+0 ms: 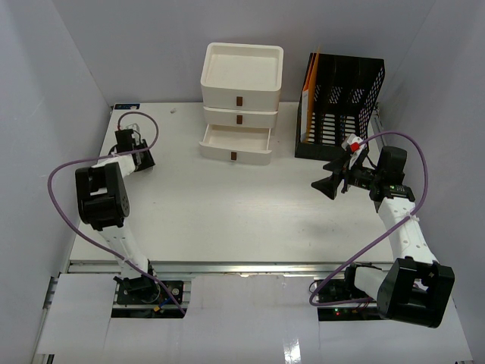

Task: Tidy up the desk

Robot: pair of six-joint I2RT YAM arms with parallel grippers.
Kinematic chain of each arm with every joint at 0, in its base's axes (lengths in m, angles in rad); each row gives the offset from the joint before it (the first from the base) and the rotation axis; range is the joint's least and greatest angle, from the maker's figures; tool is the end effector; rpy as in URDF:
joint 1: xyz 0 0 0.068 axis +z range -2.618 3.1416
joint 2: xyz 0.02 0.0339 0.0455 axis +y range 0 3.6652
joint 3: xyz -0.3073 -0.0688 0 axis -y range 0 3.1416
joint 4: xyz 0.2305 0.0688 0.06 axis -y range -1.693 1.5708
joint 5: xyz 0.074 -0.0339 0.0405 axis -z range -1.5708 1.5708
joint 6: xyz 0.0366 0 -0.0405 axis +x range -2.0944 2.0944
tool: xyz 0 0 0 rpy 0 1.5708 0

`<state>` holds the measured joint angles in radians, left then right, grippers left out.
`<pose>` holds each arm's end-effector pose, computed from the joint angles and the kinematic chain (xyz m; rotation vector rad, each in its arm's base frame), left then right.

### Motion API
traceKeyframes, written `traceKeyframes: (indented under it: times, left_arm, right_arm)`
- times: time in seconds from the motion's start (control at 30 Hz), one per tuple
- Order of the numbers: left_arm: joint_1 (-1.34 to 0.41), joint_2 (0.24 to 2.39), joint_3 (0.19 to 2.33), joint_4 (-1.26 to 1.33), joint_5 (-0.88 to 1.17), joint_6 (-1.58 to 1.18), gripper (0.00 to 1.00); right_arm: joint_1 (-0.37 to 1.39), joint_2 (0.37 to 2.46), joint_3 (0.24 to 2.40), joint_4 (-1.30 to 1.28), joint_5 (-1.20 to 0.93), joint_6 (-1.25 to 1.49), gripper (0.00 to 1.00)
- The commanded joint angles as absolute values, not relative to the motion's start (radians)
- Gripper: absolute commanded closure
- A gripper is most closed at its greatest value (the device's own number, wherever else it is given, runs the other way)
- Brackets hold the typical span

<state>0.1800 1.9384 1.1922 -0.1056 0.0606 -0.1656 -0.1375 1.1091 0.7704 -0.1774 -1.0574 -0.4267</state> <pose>0.4069 0.0718 0.2047 -0.3892 2.3901 -0.0668 0.2029 0.0041 0.3232 -0.8532 1.6692 0.7080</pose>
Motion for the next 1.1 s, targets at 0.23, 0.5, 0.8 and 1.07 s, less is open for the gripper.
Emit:
traceKeyframes:
  times: [0.23, 0.5, 0.8, 1.07]
  left_arm:
    - [-0.059, 1.805, 1.202, -0.013, 0.471, -0.468, 0.61]
    - [-0.141, 1.709, 1.206, 0.118, 0.443, -0.656, 0.61]
    - [-0.180, 1.708, 1.270, 0.224, 0.463, -0.794, 0.61]
    - [-0.217, 1.858, 1.425, 0.366, 0.514, -0.859, 0.57]
  right_arm:
    - [-0.143, 1.103, 0.781, -0.172, -1.078, -0.439, 0.12]
    - [-0.142, 1.103, 0.781, -0.175, -1.077, -0.443, 0.11]
    - [-0.143, 1.101, 0.782, -0.176, -1.078, -0.443, 0.12]
    - [-0.146, 1.101, 0.782, -0.178, -1.081, -0.443, 0.12]
